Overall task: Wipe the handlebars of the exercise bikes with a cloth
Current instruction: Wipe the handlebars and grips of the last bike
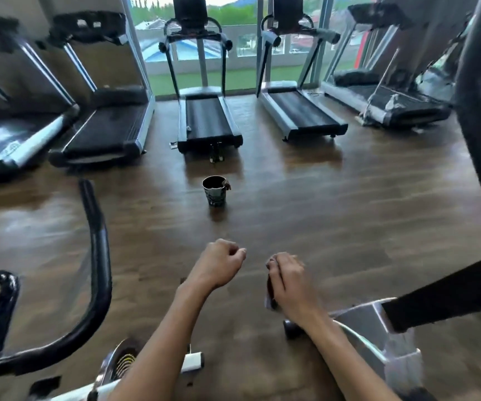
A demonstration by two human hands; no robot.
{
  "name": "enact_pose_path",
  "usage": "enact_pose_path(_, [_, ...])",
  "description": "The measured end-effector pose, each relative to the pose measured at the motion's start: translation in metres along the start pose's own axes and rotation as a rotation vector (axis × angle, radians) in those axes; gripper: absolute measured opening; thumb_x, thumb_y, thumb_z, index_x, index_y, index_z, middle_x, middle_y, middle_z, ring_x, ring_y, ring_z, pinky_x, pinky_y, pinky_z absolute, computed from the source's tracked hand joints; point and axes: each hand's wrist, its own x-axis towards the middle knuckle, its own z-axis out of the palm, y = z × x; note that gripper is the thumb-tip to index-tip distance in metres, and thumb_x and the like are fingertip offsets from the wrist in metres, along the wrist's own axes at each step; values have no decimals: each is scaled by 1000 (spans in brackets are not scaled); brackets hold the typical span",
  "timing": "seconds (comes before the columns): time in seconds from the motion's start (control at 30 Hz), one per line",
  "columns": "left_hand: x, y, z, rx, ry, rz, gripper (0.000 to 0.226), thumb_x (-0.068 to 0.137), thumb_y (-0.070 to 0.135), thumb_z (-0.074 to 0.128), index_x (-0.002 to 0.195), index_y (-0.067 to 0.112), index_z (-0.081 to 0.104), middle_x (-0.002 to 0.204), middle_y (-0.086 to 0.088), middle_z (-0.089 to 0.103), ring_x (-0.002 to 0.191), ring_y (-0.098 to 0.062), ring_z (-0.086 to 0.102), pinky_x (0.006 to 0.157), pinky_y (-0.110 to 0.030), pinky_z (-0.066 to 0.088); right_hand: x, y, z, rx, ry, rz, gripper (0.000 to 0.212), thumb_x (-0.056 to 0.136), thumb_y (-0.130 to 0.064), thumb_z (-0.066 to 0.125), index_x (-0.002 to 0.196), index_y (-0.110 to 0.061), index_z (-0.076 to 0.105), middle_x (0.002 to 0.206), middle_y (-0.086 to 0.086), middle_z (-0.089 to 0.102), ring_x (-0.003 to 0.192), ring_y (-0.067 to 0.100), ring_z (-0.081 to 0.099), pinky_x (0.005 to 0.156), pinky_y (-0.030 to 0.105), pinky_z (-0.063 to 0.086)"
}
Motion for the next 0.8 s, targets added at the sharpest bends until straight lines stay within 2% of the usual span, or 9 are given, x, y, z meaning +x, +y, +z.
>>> enact_pose_path(0.13, [66, -19, -8, -157, -88, -48, 30, 94, 36, 57, 79, 18, 77, 81, 0, 76, 80, -19, 71, 81, -38, 59, 61, 1, 25, 19, -7, 44, 45, 99, -39, 27, 95, -12, 63, 93, 4, 64, 90, 27, 59, 86, 42, 44])
enact_pose_path(0.27, [138, -41, -17, -179, -97, -75, 36, 91, 39, 55, 83, 12, 76, 84, -10, 75, 83, -26, 70, 80, -41, 58, 137, 17, 53, 56, 14, 42, 38, 100, -35, 31, 91, -15, 61, 89, 0, 63, 85, 23, 58, 82, 42, 46])
enact_pose_path(0.37, [203, -61, -23, -182, -100, -110, 35, 93, 38, 56, 83, 11, 75, 84, -9, 75, 83, -25, 70, 80, -41, 58, 202, 38, 80, 71, 36, 50, 37, 99, -36, 32, 88, -16, 61, 84, -1, 62, 81, 20, 55, 79, 42, 45])
enact_pose_path(0.5, [287, -80, -42, -198, -88, -156, 35, 94, 39, 55, 85, 11, 74, 87, -9, 75, 83, -27, 70, 80, -42, 58, 286, 62, 112, 50, -33, 31, 38, 100, -36, 31, 89, -16, 61, 86, -1, 63, 84, 20, 55, 80, 41, 46])
enact_pose_path(0.57, [323, -88, -58, -205, -99, -183, 33, 95, 38, 55, 86, 13, 74, 88, -7, 75, 84, -26, 70, 80, -41, 57, 329, 65, 127, 49, -73, -12, 36, 100, -36, 31, 88, -17, 60, 86, -3, 62, 85, 22, 57, 80, 36, 43])
enact_pose_path(0.67, [375, -103, -88, -242, -35, -210, 35, 91, 40, 55, 87, 11, 73, 90, -12, 74, 87, -29, 69, 80, -42, 56, 398, 63, 152, 40, -143, -75, 34, 101, -35, 31, 90, -19, 60, 89, -5, 61, 88, 21, 57, 81, 27, 36])
enact_pose_path(0.8, [439, -138, -128, -266, 19, -243, 33, 94, 36, 57, 88, 8, 73, 92, -16, 73, 87, -33, 69, 81, -45, 56, 483, 53, 196, 58, -210, -145, 38, 101, -36, 31, 92, -15, 61, 94, 0, 65, 91, 22, 58, 86, 35, 42])
